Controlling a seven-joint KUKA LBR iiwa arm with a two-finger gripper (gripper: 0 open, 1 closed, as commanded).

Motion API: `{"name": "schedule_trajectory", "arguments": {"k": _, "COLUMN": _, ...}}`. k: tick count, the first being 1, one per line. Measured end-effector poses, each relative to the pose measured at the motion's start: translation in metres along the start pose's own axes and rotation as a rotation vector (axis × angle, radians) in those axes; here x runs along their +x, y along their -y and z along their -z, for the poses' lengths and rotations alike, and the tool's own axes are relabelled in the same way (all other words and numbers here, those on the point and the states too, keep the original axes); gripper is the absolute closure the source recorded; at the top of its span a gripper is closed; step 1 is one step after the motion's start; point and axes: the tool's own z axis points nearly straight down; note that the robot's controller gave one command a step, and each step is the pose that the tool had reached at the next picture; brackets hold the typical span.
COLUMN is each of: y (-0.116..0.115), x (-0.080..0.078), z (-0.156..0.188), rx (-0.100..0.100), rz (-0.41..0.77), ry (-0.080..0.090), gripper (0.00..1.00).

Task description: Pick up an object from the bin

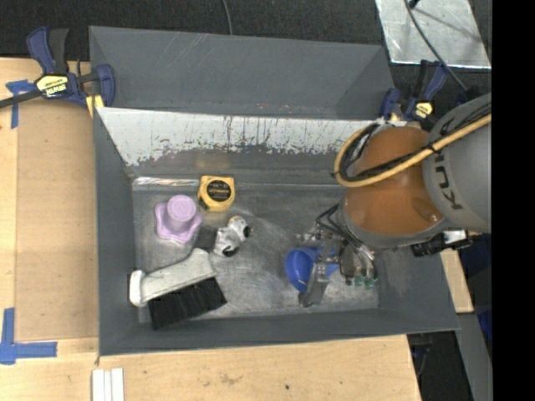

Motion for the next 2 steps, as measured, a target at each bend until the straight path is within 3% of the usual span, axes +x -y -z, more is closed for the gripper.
{"name": "schedule_trajectory", "arguments": {"k": 2, "y": 0.0001, "x": -0.0010, "z": 0.0163, "rx": -0.001, "rz": 0.001, "ry": 0.005, "gripper": 1.00}}
